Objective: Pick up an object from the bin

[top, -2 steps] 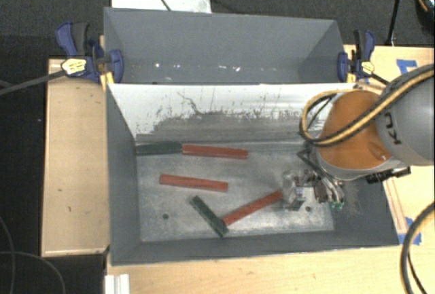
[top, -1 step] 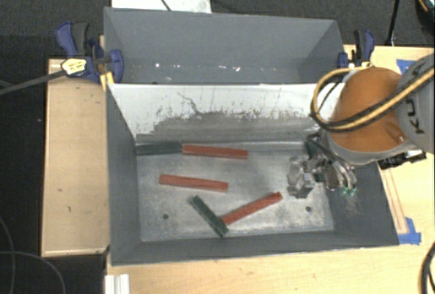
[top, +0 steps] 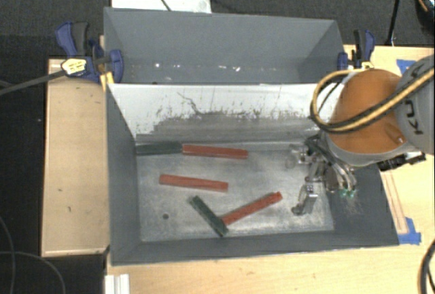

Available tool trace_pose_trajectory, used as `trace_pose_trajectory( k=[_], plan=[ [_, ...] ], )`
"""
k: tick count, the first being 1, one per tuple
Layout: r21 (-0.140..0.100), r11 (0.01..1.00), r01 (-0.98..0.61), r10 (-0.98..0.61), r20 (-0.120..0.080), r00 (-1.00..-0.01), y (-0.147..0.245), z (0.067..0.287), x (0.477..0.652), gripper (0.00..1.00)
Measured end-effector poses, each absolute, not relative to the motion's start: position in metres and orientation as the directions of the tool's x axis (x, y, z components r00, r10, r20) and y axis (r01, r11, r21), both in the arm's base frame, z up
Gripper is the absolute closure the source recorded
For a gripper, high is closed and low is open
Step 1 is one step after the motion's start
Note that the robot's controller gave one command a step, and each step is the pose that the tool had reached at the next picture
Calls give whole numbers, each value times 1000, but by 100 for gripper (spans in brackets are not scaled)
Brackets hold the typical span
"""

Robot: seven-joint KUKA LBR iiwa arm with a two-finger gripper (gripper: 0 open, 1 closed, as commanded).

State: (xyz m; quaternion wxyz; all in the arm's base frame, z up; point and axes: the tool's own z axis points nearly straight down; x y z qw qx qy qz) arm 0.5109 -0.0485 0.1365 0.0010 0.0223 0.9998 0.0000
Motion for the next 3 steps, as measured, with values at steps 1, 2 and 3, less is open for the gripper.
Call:
trace_pose_trajectory(
  k=[1, 2, 3],
  plan=[
    [1, 999, -47, -47, 0, -999, -24, 68, 486, 0],
    [0, 999, -48, -48, -3, -999, -25, 70, 487, 100],
    [-1, 996, -84, -84, -11, -996, -7, 209, 493, 100]
  ],
)
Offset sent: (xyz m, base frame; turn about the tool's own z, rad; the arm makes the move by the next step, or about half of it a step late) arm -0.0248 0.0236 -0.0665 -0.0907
